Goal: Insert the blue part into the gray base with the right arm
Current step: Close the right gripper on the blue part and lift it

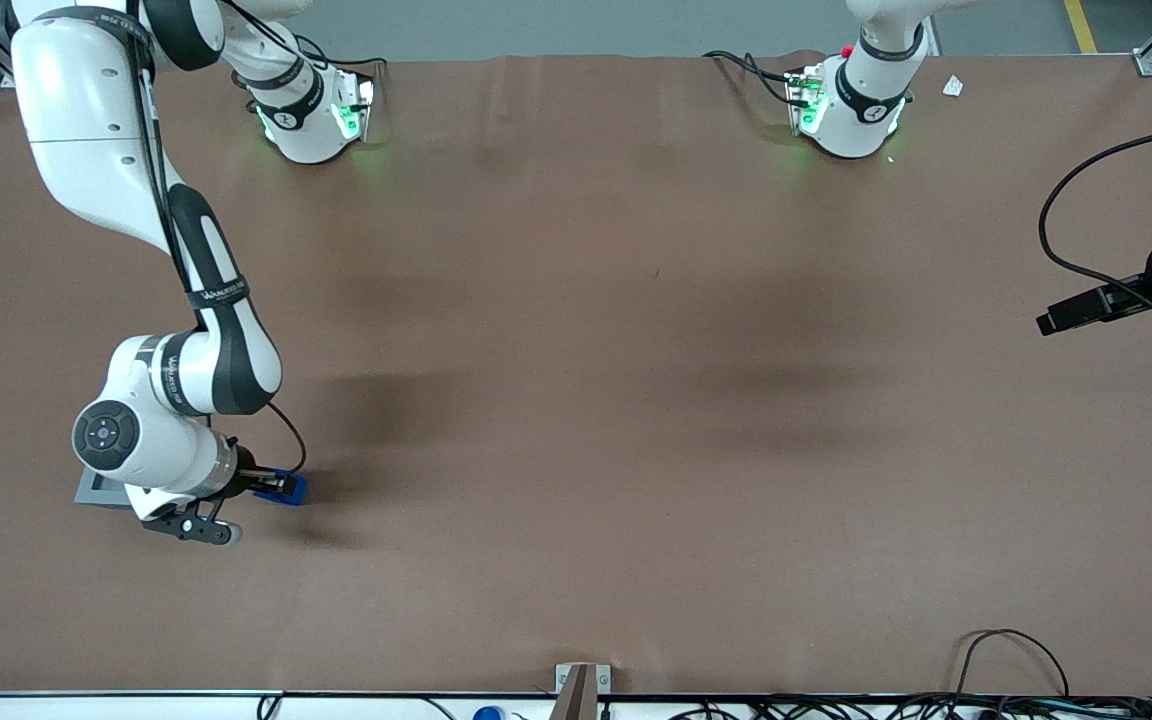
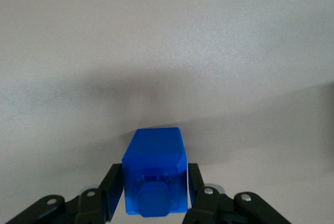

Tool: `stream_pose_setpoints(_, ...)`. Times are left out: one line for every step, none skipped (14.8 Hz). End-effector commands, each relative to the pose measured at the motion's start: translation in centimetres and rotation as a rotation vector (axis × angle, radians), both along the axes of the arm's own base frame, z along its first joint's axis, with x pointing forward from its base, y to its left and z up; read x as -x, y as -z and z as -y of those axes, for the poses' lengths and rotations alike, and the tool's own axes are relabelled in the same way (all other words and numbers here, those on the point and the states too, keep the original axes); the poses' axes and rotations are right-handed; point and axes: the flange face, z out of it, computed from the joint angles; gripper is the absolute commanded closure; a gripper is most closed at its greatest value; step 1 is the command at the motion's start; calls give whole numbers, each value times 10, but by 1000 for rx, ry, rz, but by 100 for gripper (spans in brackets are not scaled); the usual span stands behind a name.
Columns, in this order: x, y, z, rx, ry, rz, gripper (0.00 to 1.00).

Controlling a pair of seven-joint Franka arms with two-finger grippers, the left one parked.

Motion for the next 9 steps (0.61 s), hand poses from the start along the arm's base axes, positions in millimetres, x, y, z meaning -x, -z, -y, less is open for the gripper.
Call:
stream_pose_setpoints(0,2,0,-1,-8,-2,53)
stream_pose_setpoints(-1,1,2,0,-5,-2,60)
stream_pose_setpoints(0,2,3,0,-5,-4,67)
stream_pose_setpoints(-1,2,2,-2,-4,-2,76)
stream_pose_setpoints(0,1,1,-2,-3,-4,87)
stream_pose_setpoints(0,1,0,-3,-5,-5,95)
stream_pose_setpoints(-2,-3,2,-3,-3,1,97)
stream_pose_setpoints(-3,-6,3,-5,-3,5,99)
stream_pose_setpoints(-4,-6,1,-5,-6,7,99)
